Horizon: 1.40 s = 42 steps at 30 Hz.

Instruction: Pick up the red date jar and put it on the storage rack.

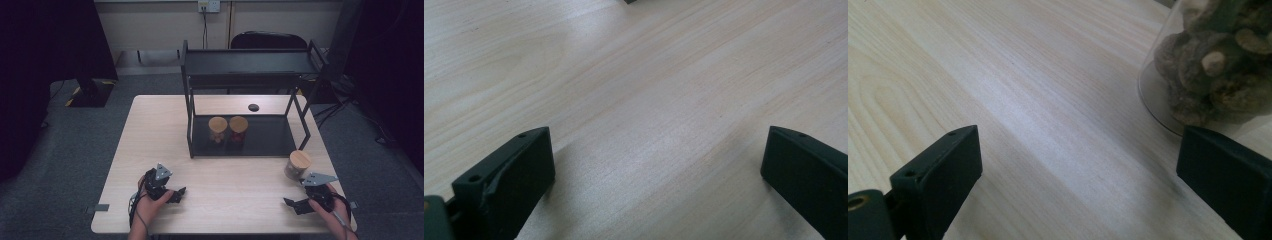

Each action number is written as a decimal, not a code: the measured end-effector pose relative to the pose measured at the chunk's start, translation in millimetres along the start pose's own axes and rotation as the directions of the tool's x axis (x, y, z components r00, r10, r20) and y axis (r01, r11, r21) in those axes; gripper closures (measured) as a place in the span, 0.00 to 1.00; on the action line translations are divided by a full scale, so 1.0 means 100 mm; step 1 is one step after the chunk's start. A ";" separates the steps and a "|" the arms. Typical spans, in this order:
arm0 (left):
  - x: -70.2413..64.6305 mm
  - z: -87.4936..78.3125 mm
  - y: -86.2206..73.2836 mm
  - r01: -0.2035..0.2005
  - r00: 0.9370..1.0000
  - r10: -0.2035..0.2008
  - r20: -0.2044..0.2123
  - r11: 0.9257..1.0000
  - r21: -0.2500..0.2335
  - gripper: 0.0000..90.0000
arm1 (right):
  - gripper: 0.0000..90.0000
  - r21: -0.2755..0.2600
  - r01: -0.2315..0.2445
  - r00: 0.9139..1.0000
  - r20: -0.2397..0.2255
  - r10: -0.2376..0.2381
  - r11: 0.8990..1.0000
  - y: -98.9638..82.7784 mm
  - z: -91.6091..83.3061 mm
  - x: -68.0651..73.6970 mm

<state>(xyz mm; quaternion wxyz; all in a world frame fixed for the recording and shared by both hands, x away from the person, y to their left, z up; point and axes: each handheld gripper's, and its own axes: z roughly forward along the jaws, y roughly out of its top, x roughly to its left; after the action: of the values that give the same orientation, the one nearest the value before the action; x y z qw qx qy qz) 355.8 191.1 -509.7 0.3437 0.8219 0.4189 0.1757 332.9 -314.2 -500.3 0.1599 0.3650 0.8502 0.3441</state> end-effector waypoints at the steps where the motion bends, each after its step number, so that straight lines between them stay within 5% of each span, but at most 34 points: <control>1: 0.00 0.00 0.00 0.000 1.000 0.000 0.000 1.000 0.000 0.00 | 0.04 0.001 -0.005 1.000 0.006 0.005 1.000 0.00 0.00 0.00; 19: 0.00 0.00 0.00 0.000 1.000 0.000 0.000 1.000 0.000 0.00 | 0.01 0.015 -0.069 0.994 0.091 0.067 0.998 -0.07 0.00 -0.08; 26: 0.00 0.00 0.00 0.000 1.000 0.000 0.000 1.000 0.000 0.00 | 0.00 0.005 -0.103 0.991 0.086 0.102 0.995 -0.09 0.02 -0.11; 42: 0.00 0.00 0.00 0.000 1.000 0.000 0.000 1.000 0.000 0.00 | 0.00 -0.010 -0.099 0.992 0.082 0.099 0.995 -0.10 0.03 -0.12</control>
<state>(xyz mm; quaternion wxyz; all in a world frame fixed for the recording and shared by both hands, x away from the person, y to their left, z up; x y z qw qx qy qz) 355.8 191.2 -509.7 0.3436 0.8220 0.4188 0.1757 337.1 -326.5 -509.3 0.1786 0.4202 0.8227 0.3385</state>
